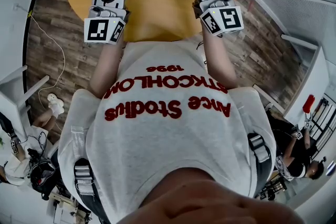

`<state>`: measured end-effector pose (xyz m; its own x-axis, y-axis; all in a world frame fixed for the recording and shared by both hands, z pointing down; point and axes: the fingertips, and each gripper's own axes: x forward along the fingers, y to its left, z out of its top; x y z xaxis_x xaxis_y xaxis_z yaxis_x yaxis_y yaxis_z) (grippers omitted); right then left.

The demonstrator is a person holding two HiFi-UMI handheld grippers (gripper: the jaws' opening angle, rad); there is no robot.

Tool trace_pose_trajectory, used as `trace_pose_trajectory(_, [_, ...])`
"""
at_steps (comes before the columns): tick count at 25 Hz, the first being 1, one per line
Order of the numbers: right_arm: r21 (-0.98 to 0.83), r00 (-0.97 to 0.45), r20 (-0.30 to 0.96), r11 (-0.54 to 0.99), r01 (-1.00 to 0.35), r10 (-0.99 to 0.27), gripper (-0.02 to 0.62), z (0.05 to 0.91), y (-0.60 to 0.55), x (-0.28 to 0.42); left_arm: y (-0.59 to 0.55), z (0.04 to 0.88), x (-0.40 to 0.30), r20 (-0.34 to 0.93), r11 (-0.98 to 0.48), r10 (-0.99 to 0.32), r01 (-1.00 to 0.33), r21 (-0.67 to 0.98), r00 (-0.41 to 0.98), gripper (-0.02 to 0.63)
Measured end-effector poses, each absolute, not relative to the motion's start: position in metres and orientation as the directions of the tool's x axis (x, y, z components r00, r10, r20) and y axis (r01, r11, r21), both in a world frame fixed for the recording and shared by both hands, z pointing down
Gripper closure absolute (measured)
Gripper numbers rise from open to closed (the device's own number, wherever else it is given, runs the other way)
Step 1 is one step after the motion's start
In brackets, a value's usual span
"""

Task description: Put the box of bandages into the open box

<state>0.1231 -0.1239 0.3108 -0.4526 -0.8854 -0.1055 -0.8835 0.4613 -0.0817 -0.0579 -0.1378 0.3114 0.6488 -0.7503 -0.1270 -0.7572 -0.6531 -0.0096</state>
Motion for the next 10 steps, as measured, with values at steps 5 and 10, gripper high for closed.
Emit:
trace_pose_trajectory(5, [-0.081,-0.446,-0.102,0.454,-0.887,-0.889,0.588,0.3114,-0.1236,0.1229,-0.1382,0.3119,-0.0582,-0.126,-0.658,-0.746,-0.753,-0.008,0.653,0.600])
trace_pose_trajectory(10, [-0.083,-0.458,-0.092,0.465,-0.882,-0.884,0.588,0.3141,-0.1252,0.1177,-0.1406,0.3127,-0.0606,-0.128,-0.660,-0.744,-0.751,-0.004,0.655,0.600])
